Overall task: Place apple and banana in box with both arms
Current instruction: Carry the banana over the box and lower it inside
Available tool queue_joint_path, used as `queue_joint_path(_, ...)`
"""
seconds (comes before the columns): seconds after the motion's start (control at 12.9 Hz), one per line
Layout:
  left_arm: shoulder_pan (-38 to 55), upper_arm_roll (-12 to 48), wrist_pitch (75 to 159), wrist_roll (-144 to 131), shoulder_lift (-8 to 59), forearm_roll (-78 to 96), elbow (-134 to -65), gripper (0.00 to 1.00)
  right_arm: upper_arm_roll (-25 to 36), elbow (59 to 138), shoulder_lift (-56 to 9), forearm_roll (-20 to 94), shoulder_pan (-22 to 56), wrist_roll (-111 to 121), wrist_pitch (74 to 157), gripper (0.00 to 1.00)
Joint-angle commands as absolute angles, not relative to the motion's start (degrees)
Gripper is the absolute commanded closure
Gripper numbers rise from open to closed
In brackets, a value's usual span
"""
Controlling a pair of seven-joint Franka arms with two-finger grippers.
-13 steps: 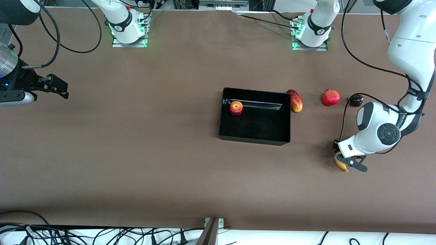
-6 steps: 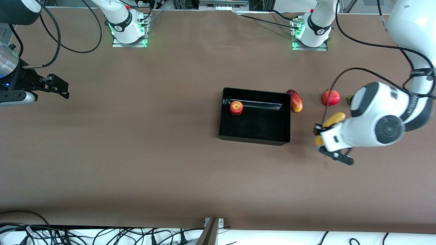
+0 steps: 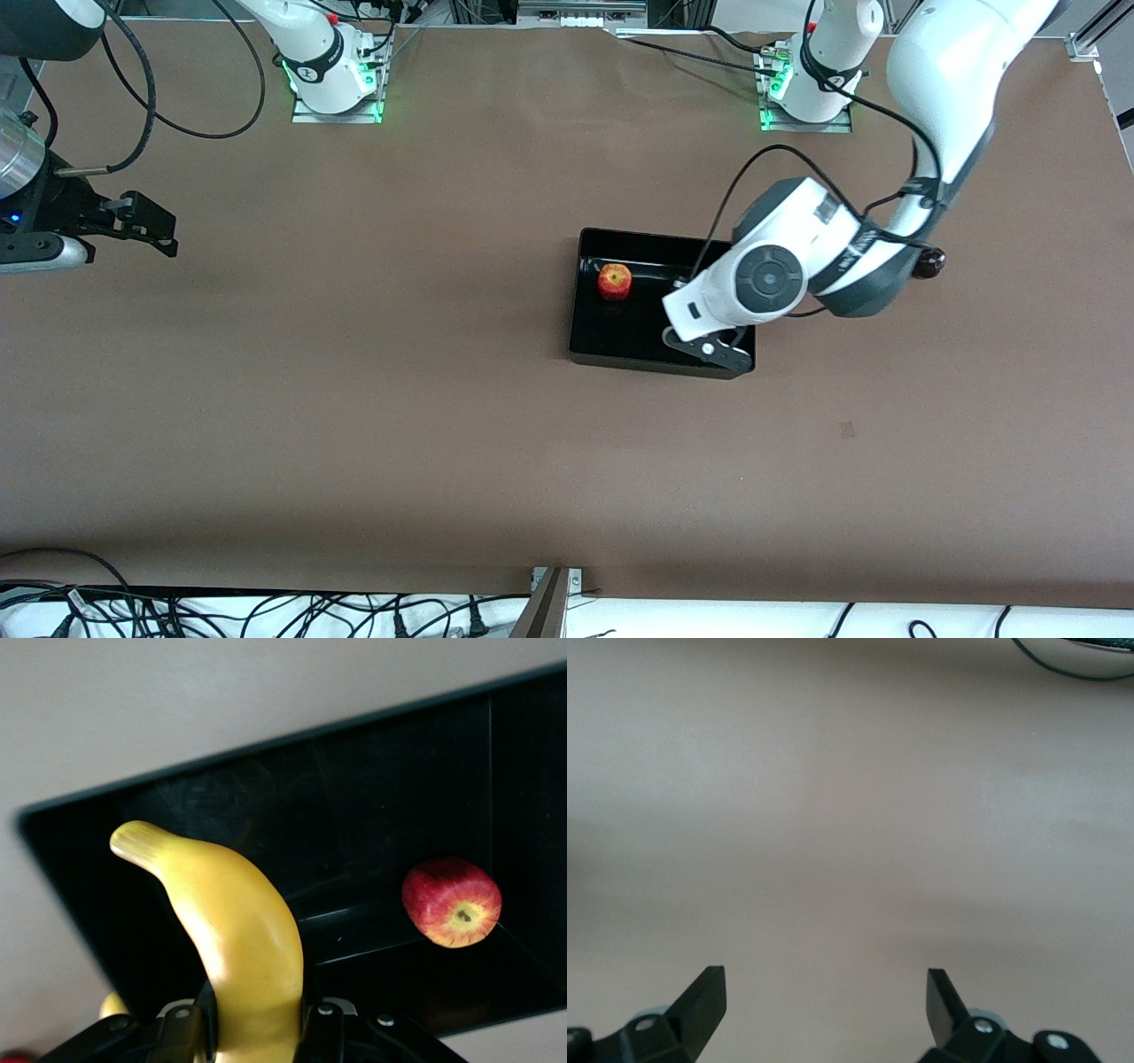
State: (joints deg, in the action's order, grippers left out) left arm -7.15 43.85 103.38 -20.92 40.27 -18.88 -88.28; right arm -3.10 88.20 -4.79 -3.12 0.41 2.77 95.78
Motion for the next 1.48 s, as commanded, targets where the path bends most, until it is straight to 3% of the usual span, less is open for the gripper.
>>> queue_joint_path(0.0,-8.7,43.3,112.7,-23.7,40.1,-19.2,-96.0,1.0,-2.8,87.6,-4.4,-3.9,0.7,2.8,95.2,0.0)
queue_joint_path(0.39,-5.2,43.0,115.0,-33.0,42.6,-25.5,-97.5,0.97,-3.1,87.6,-4.4,-3.3,0.8,2.6,95.5,0.0)
queue_joint_path(0.47,-5.1,42.2,115.7,-33.1,43.1,-25.8,-97.1,0.7,-3.3,87.6,-4.4,-3.3,0.8,2.7,95.6,0.0)
queue_joint_path(0.54,-5.2,41.2,116.2,-33.0,43.2,-25.8,-96.9,0.01,-3.4,87.6,-4.6,-3.3,0.9,3.0,95.7,0.0)
queue_joint_path(0.85,-6.3,41.8,112.7,-32.5,40.5,-25.0,-93.4,0.0,-3.5,87.6,-5.0,-2.0,1.7,2.5,95.8,0.0)
queue_joint_path(1.4,-6.3,42.1,82.1,-31.6,32.3,-23.6,-69.9,0.0,-3.4,87.7,-5.3,-2.2,1.8,2.7,96.3,0.0)
